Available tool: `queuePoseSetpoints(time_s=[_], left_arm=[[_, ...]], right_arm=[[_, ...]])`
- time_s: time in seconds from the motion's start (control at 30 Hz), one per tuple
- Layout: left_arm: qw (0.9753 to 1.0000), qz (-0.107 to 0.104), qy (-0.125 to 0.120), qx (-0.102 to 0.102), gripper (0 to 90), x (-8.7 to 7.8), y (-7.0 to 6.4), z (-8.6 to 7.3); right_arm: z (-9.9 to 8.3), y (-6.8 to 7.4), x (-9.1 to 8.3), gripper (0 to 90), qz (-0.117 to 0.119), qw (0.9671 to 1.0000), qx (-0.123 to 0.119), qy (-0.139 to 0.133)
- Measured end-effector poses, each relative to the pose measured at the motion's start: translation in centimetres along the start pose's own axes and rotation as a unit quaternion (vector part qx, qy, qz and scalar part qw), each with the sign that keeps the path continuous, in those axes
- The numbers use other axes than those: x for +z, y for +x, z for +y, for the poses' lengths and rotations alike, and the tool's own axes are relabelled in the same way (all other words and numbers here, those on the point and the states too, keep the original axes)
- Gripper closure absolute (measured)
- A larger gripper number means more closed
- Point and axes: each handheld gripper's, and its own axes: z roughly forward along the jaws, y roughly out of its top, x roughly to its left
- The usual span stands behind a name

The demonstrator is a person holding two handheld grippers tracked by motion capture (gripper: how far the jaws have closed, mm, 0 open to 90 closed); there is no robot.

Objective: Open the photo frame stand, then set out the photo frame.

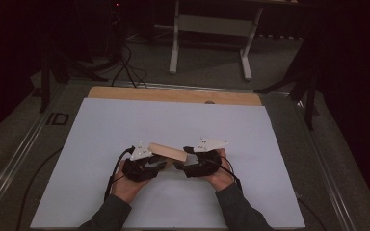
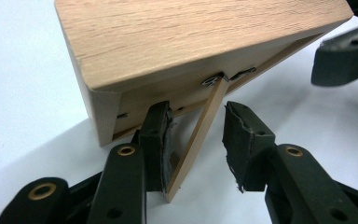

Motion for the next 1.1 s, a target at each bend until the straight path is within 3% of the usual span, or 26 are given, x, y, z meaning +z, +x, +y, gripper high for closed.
queuePoseSetpoints(time_s=[0.67, 1.1], left_arm=[[0.9999, 0.007, -0.010, 0.006, 58.9, -0.8, -0.2, 0.3], [0.9998, 0.012, -0.011, 0.007, 56.5, -1.2, -0.2, 0.4]], right_arm=[[0.7, 0.0, -1.1, 30.5, 0.010, 0.9998, 0.001, -0.016], [1.3, -0.6, -3.1, 38.9, 0.012, 0.9978, 0.020, -0.063]])
